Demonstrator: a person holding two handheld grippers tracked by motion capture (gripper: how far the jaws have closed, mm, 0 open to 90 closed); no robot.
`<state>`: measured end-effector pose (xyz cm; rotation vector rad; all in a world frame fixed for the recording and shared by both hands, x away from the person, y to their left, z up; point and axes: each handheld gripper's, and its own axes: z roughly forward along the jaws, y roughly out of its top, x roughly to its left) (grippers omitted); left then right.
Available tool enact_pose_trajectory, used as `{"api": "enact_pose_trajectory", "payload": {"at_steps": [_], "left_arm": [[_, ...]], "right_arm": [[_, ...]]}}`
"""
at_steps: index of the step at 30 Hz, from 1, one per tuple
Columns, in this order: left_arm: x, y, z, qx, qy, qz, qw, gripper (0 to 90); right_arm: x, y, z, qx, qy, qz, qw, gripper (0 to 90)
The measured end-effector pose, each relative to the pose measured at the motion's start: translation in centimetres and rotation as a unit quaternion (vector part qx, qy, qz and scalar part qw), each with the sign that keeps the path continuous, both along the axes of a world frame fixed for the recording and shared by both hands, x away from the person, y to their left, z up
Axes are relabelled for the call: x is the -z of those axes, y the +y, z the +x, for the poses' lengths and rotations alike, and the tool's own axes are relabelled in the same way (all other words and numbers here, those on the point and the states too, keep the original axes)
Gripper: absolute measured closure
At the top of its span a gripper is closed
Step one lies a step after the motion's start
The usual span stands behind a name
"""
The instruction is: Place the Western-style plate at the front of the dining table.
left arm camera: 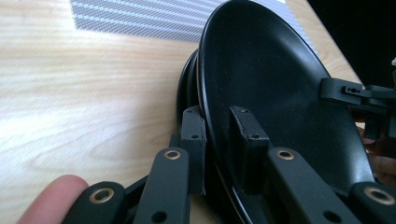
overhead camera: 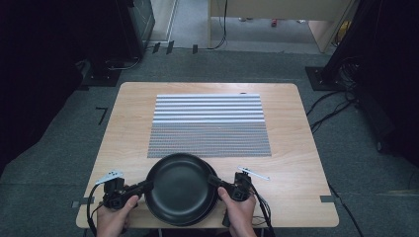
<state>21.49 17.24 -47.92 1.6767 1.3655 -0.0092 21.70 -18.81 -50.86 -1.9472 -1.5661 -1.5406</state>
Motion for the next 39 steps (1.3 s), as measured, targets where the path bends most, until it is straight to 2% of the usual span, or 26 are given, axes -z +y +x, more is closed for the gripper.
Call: {"api": "enact_pose_trajectory", "payload": {"at_steps": [3,8,16,24,33,39], "left_arm": [[-0.5,-0.5,0.6,0.001,-0.003,-0.001,1.0,77.4],[-1.4,-1.4,2.0,0.008,-0.003,0.002,1.0,77.4],[-3.3,-3.0,5.1,0.021,-0.011,0.007,0.9997,77.5],[-4.1,-4.8,8.6,0.032,-0.005,-0.005,0.9995,78.2],[-4.8,-6.9,12.0,0.039,-0.003,-0.007,0.9992,78.4],[-5.0,-8.3,14.2,0.046,0.002,-0.002,0.9989,78.5]], "right_arm": [[-0.7,-0.5,0.5,0.0,-0.008,0.0,1.0,85.0],[-1.6,-1.4,1.5,0.001,-0.007,-0.001,1.0,85.0],[-2.9,-3.0,3.7,0.01,-0.011,0.008,0.9999,84.9],[-4.0,-4.9,6.1,0.024,-0.011,0.009,0.9996,85.0],[-4.9,-6.9,8.6,0.039,-0.016,0.004,0.9991,84.9],[-4.8,-8.0,10.3,0.05,-0.013,0.005,0.9986,84.8]]}}
